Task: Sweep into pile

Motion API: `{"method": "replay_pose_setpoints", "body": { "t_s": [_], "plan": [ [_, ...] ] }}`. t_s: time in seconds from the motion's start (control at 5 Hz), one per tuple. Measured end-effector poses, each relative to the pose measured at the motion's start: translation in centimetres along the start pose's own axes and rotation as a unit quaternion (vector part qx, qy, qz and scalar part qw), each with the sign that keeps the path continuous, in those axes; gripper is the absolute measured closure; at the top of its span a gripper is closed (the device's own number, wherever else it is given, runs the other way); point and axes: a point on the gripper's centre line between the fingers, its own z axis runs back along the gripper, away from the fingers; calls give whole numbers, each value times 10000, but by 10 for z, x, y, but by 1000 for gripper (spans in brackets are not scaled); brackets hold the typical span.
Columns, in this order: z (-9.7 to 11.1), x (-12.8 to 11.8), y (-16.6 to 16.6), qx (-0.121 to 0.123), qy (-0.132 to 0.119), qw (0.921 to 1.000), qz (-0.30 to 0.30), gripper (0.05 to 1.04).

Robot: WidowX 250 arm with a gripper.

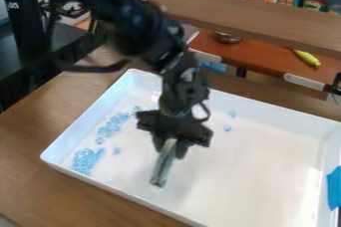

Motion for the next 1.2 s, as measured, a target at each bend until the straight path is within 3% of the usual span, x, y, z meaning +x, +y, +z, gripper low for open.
{"method": "replay_pose_setpoints", "body": {
  "t_s": [0.2,0.6,1.0,1.2],
  "plan": [
    [-4,10,-45,-244,228,9993,-148,698],
    [-18,30,-90,-392,316,9985,-228,698],
    [-34,47,-107,-467,457,9976,-247,698],
    [-41,57,-99,-458,513,9975,-139,698]
  ]
}}
